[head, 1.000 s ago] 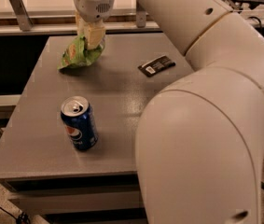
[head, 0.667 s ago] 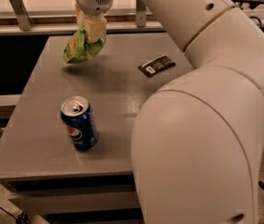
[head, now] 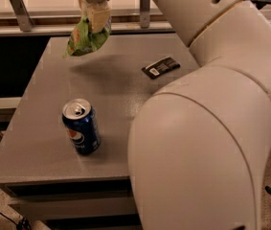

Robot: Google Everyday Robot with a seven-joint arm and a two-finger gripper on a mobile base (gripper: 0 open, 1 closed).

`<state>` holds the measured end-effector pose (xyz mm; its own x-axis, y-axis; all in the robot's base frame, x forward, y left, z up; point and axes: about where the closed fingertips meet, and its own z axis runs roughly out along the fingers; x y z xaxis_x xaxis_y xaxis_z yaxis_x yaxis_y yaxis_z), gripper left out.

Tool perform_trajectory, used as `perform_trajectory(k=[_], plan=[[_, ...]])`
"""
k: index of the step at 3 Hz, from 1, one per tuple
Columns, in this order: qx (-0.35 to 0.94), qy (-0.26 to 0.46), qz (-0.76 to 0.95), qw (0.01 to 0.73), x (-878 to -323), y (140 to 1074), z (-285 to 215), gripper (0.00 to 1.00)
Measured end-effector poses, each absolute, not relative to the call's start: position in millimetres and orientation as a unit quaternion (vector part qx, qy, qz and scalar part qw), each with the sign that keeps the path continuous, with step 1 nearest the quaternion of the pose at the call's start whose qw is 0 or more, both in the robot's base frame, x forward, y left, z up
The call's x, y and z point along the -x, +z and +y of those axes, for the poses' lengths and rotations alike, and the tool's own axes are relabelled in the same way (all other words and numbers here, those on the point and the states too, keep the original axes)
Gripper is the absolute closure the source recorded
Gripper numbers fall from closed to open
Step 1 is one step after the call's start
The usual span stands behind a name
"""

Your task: Move green rice chip bag near pepsi can

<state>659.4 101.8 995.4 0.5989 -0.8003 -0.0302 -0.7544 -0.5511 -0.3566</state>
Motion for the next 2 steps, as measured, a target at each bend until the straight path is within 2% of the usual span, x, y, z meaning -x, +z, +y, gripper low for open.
perform_trajectory(k=[2], plan=[[0.876,-0.093,0.440,0.175,-662.5,1012.0,99.6,1.00]])
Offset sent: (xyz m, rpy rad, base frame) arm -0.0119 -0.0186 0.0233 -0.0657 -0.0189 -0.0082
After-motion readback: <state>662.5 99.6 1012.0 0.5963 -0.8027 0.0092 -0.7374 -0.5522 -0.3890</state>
